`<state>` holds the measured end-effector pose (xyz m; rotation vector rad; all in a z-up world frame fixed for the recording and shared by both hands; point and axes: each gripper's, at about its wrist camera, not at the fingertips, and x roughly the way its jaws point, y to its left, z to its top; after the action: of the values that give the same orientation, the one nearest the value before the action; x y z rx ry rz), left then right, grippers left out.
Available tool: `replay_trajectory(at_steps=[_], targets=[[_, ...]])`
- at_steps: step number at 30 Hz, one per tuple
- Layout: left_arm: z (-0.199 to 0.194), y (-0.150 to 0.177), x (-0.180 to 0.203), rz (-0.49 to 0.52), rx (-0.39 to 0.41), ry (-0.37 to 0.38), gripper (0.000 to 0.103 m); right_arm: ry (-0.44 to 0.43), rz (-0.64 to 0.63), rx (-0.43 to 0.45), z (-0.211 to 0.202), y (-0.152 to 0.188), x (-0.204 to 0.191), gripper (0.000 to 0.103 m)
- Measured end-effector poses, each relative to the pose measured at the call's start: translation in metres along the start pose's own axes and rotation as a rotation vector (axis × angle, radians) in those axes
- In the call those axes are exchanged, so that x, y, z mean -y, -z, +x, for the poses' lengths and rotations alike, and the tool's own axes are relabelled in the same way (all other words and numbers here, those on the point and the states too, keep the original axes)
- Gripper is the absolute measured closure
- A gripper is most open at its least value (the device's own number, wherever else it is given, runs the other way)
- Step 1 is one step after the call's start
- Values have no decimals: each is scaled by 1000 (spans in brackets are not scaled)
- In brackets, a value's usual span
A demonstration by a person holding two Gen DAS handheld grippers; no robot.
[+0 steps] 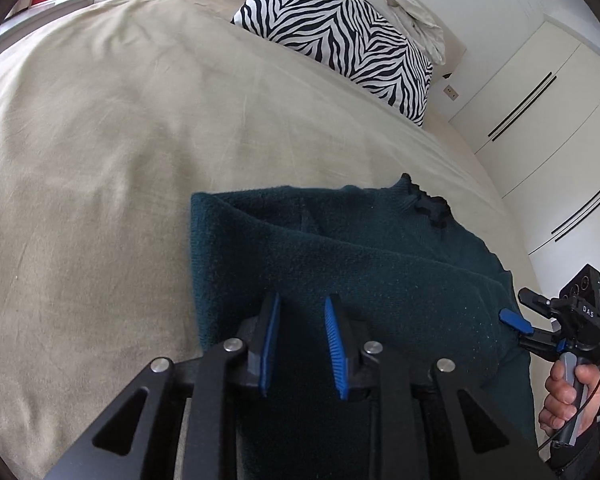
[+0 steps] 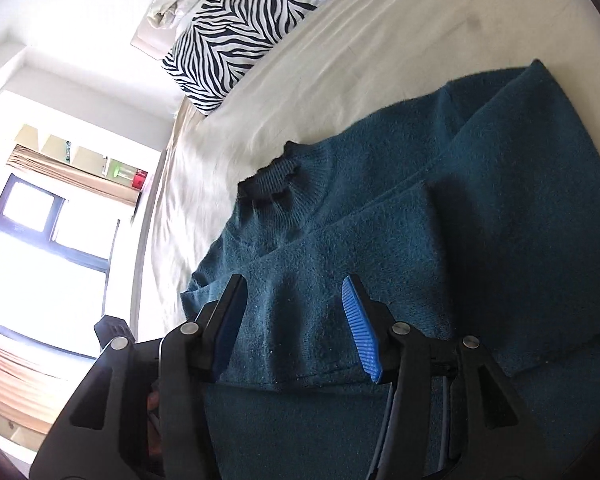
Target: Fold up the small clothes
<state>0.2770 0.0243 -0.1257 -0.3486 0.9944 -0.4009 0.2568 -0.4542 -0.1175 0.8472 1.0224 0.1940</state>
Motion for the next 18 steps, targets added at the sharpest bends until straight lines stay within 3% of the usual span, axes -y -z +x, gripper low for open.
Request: replay_trajectory(at_steps=[2, 6, 15, 18], targets=[[-4, 4, -3, 19, -3, 6, 78, -4, 48, -19, 13, 3, 17, 55], [-11, 14, -7, 41, 1, 15, 81, -114, 75, 17, 11, 11, 34, 56], [-38, 41, 2, 144, 24, -72, 80, -130, 61, 32, -14, 39, 46, 56], [-50, 52, -5, 128, 21, -88, 73, -147, 93, 38, -26, 51, 58, 56]])
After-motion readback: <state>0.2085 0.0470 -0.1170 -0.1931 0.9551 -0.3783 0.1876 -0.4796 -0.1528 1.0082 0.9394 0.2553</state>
